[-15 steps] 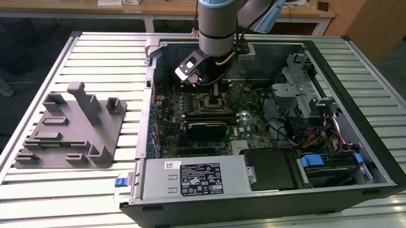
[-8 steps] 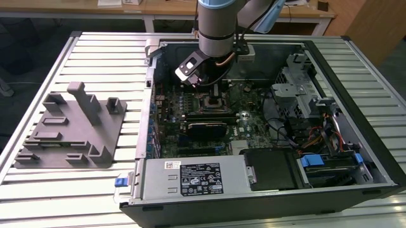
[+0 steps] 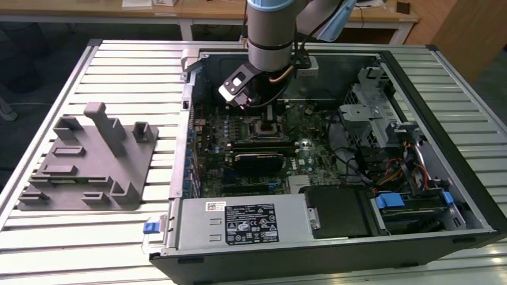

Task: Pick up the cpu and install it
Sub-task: 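Place the cpu into insertion slot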

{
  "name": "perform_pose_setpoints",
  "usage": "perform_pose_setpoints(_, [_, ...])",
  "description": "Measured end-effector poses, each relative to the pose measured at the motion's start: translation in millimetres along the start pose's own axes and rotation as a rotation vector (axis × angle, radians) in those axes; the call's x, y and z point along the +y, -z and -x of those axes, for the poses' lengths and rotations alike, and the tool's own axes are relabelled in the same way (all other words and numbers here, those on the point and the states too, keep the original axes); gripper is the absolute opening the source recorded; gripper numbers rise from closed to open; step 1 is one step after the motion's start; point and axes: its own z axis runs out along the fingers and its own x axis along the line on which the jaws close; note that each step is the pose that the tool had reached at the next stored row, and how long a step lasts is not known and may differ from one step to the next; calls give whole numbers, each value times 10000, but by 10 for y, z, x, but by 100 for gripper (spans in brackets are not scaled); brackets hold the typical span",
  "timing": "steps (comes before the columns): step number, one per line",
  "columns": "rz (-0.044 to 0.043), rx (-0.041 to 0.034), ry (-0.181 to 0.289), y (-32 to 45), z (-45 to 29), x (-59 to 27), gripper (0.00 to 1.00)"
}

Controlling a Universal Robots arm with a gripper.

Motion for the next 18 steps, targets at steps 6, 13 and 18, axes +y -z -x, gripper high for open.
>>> perform_pose_setpoints(6, [7, 9, 0, 4, -1, 1, 11])
perform_pose_setpoints(13, [3, 4, 0, 103, 0, 6, 11])
perform_pose_setpoints(18, [3, 3, 1, 247, 2, 13, 11])
